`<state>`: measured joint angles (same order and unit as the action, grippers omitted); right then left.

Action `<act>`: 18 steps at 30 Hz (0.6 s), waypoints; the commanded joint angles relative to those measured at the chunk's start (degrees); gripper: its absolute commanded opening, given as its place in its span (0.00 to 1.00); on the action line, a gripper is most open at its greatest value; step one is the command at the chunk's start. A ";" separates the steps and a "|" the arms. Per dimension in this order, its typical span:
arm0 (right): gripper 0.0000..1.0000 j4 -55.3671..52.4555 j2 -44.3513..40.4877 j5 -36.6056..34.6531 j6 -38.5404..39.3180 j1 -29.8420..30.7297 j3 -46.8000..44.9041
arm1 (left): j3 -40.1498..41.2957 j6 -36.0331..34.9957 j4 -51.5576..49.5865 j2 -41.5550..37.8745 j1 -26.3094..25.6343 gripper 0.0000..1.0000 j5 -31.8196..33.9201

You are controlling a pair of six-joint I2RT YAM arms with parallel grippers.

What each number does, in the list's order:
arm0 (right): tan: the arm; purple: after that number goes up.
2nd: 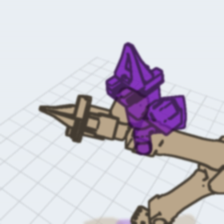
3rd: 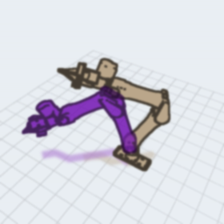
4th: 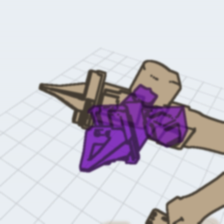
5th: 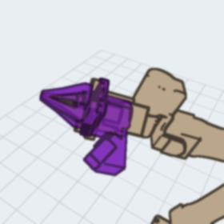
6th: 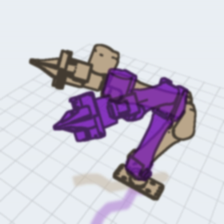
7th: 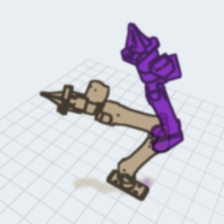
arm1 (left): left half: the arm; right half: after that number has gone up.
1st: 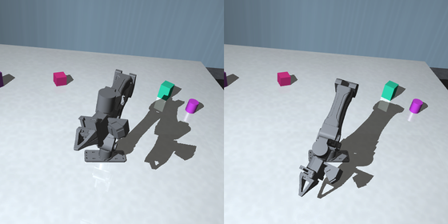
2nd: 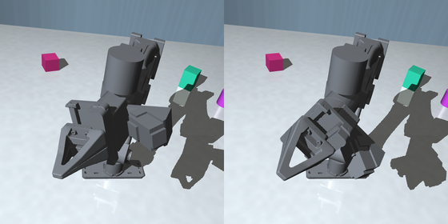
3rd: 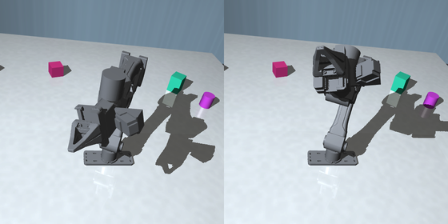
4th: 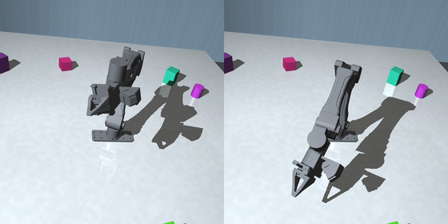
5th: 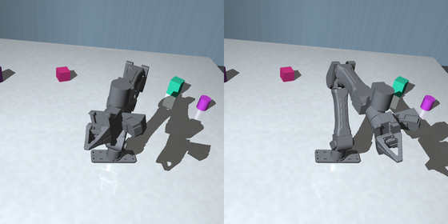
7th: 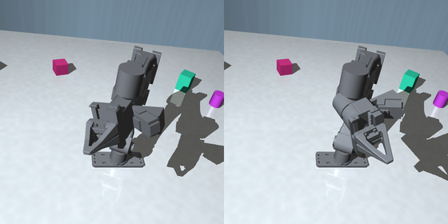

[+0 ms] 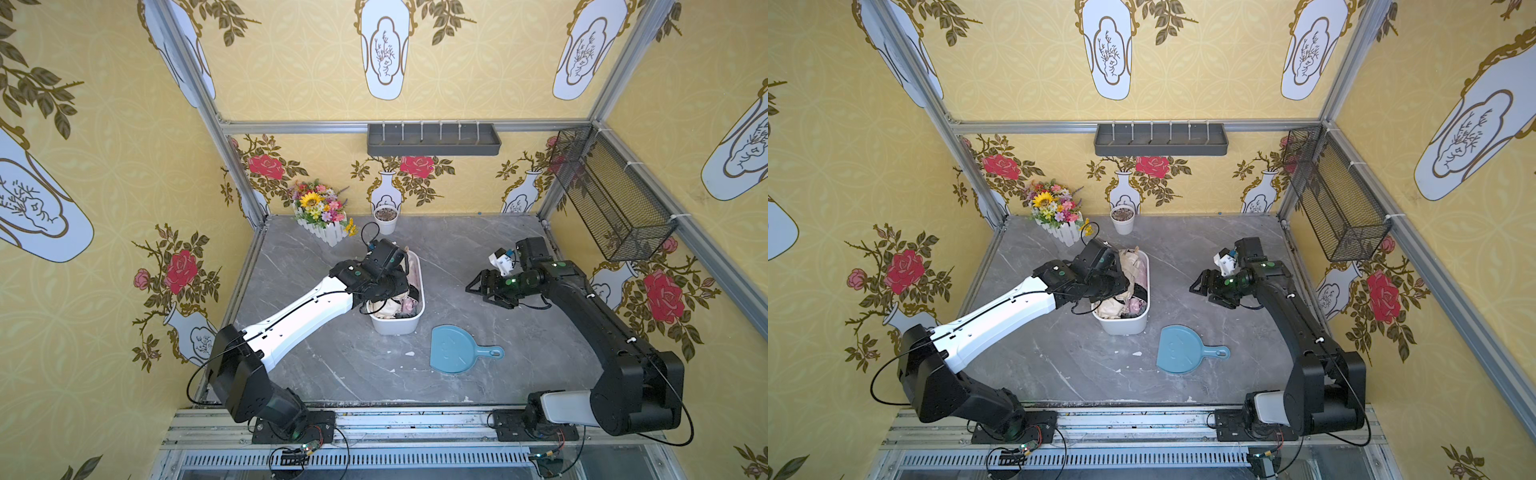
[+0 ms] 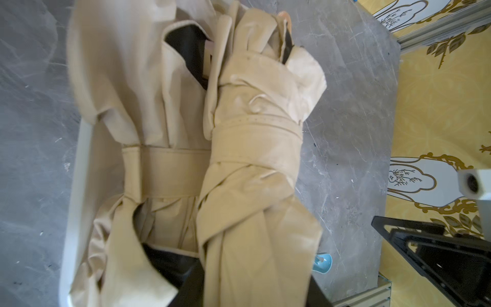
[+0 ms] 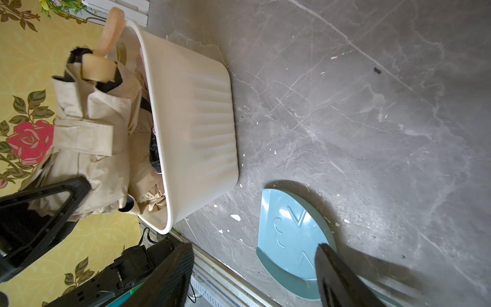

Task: Put the umbrella into the storage box
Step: Place the umbrella in the storage box.

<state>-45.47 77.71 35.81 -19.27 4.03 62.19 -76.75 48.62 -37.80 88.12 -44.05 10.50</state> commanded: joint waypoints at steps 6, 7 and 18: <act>0.77 -0.98 -1.21 -0.65 0.85 0.04 -0.64 | -3.75 -1.61 0.99 4.16 0.02 0.69 -0.73; 0.77 -0.92 -1.33 -0.73 0.88 0.06 -1.00 | -4.37 -1.98 0.19 4.18 0.02 0.72 -0.79; 0.77 -1.37 -1.51 -0.70 1.13 0.08 -1.15 | -8.39 -9.84 -4.91 1.98 1.48 0.67 -0.12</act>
<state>-46.70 76.44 35.62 -18.61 4.01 60.88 -84.64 42.57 -39.88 88.88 -43.29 9.37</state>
